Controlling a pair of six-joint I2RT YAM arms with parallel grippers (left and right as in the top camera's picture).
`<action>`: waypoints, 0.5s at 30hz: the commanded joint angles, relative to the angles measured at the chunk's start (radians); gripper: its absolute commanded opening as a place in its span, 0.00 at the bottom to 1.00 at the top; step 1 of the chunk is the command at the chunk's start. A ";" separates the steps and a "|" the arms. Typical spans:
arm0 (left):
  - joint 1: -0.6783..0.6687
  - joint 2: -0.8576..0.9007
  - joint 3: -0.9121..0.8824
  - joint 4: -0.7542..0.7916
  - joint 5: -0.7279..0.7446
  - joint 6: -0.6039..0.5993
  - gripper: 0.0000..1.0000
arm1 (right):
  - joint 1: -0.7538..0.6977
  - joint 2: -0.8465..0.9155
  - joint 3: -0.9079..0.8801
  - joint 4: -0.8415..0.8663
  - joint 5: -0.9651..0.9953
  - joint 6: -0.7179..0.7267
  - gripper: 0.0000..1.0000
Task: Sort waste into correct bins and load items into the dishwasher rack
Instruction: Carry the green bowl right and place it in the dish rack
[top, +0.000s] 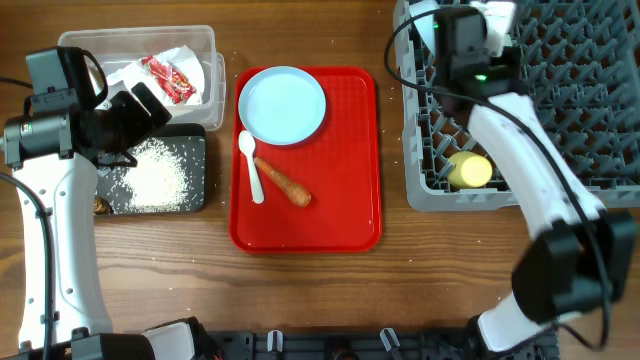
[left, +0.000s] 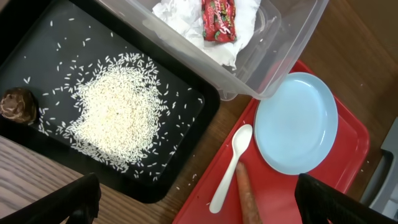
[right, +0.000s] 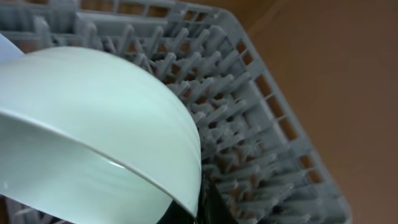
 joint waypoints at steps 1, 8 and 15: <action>0.003 0.005 0.002 0.008 0.013 -0.020 1.00 | 0.004 0.080 0.007 0.076 0.185 -0.199 0.04; 0.003 0.006 0.002 0.011 0.013 -0.020 1.00 | 0.029 0.134 0.006 0.115 0.182 -0.235 0.04; 0.003 0.006 0.002 0.014 0.013 -0.019 1.00 | 0.087 0.136 0.006 0.071 0.123 -0.235 0.04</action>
